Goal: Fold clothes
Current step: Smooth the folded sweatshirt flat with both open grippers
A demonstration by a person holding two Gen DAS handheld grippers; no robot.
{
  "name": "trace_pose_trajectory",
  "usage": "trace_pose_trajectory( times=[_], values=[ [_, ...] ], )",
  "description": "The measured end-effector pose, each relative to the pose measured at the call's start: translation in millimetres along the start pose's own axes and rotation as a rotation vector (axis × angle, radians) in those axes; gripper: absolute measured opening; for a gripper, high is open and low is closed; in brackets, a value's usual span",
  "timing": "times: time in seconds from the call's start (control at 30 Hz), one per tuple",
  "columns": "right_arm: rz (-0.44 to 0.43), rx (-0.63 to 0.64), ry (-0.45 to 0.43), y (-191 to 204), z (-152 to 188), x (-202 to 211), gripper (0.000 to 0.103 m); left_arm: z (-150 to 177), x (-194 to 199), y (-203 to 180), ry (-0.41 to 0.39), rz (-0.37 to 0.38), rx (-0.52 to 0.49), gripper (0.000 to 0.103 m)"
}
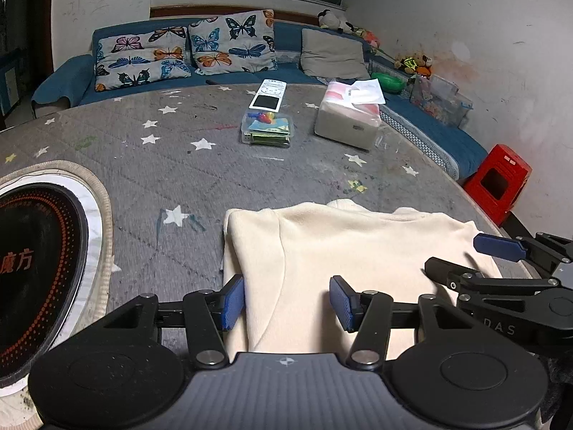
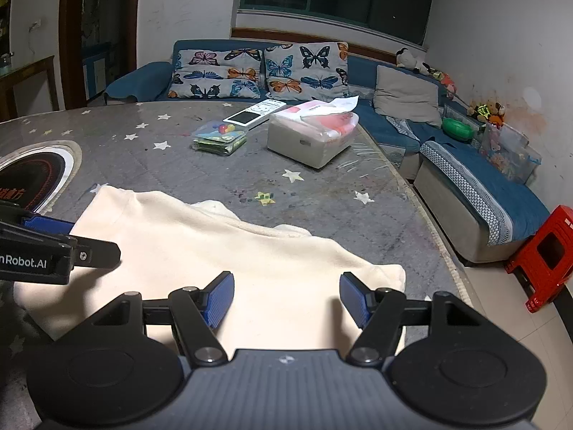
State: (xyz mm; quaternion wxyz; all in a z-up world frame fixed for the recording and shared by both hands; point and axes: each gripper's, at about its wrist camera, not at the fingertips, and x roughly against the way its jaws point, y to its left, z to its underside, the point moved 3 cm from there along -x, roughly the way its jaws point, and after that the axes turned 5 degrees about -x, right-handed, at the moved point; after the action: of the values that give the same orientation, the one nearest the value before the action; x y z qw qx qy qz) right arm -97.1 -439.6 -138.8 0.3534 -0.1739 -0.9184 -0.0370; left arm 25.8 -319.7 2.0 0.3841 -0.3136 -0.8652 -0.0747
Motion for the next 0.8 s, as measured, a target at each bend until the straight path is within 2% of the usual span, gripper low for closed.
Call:
trace_pose_trajectory(
  times=[0.1, 0.17, 0.8],
  values=[
    [0.005, 0.006, 0.001, 2.0, 0.4, 2.0, 0.067, 1.4, 1.5, -0.7, 0.0, 0.002, -0.002, 0.055],
    [0.014, 0.016, -0.003, 4.2, 0.3, 4.0, 0.076, 2.6, 2.3, -1.3, 0.0, 0.003, -0.004, 0.055],
    [0.02, 0.054, -0.012, 18.5, 6.0, 18.5, 0.077, 13.5, 10.7, -4.9, 0.003, 0.009, -0.017, 0.057]
  ],
)
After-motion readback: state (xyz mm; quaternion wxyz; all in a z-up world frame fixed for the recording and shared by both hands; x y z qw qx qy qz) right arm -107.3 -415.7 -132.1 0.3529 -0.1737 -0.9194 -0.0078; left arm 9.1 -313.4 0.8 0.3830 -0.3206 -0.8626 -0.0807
